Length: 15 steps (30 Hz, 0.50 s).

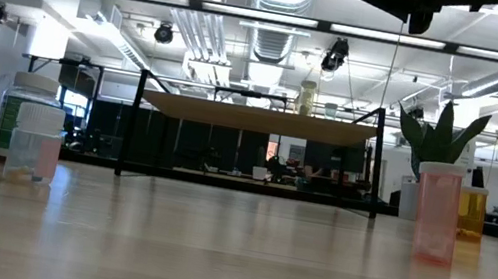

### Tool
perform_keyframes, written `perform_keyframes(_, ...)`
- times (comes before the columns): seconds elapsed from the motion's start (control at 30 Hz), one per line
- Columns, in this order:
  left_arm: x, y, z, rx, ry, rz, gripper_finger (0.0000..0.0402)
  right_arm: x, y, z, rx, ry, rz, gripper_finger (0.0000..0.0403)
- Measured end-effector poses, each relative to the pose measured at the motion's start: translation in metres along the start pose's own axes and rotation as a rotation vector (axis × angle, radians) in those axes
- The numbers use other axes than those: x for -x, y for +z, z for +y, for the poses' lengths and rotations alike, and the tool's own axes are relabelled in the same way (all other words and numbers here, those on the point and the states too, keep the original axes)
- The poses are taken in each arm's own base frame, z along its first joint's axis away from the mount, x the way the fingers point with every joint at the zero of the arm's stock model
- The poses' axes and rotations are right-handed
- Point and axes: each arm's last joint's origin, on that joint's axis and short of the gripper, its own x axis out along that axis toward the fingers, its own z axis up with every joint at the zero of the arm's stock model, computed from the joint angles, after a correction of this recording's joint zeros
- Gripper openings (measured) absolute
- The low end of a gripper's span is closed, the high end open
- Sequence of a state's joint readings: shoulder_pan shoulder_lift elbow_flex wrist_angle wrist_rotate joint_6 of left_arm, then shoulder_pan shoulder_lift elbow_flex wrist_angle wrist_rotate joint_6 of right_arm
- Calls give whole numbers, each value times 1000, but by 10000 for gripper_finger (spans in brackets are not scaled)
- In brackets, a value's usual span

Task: Pick and place medicine bottles onto shelf by color
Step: Put the white pill bottle on the shelf

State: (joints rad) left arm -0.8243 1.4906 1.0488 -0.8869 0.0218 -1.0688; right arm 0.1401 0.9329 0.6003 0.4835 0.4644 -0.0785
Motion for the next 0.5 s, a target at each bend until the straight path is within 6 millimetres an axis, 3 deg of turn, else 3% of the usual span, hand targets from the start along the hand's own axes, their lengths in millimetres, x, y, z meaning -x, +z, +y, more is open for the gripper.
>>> perform_keyframes(0.23,-9,-44,-6,7,73,58,256,0,0,0,2,0,0,215)
perform_keyframes(0.5,-9,-66,-12,-5,80,15,256,0,0,0,-1,-10,-4,215)
